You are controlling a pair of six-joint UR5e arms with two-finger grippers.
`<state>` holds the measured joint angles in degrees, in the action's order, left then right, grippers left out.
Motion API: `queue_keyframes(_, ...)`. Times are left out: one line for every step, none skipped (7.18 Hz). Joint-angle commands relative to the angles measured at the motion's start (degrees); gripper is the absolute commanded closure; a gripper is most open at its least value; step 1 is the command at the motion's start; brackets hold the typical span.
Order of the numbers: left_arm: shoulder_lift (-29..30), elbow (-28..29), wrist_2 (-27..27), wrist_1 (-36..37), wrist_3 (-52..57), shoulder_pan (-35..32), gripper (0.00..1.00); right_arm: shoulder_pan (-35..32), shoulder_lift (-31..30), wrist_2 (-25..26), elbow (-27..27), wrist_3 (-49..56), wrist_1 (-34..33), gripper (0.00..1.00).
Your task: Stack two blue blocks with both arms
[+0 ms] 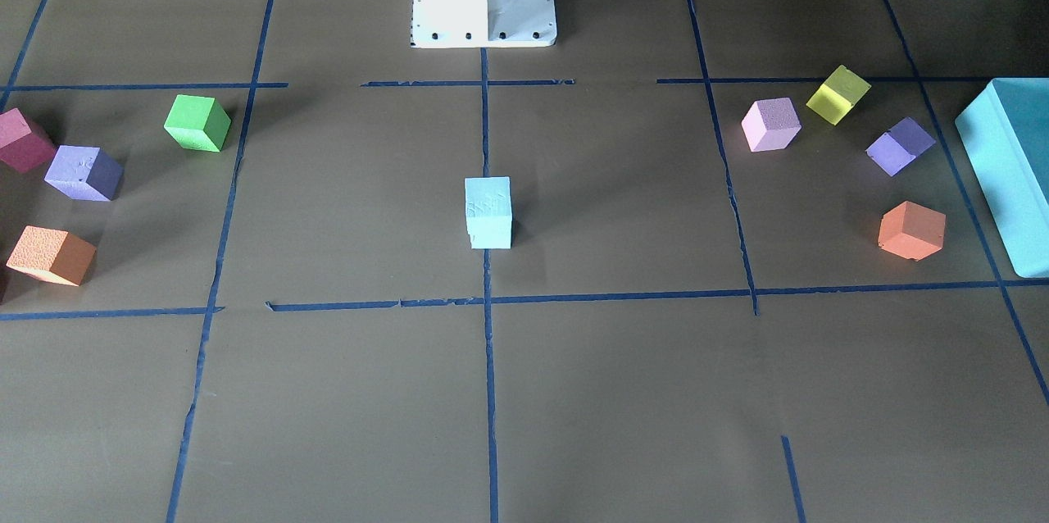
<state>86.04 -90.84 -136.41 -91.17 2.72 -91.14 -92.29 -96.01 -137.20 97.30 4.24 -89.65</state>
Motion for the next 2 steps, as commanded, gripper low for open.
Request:
queue_keyframes(0.1, 0.0, 0.0, 0.0, 0.0, 0.0, 0.00, 0.0, -0.1, 0.1, 0.0, 0.2, 0.0, 0.00)
queue_keyframes(0.0, 0.0, 0.0, -0.1, 0.0, 0.0, 0.00, 0.0, 0.0, 0.1, 0.0, 0.2, 0.0, 0.00)
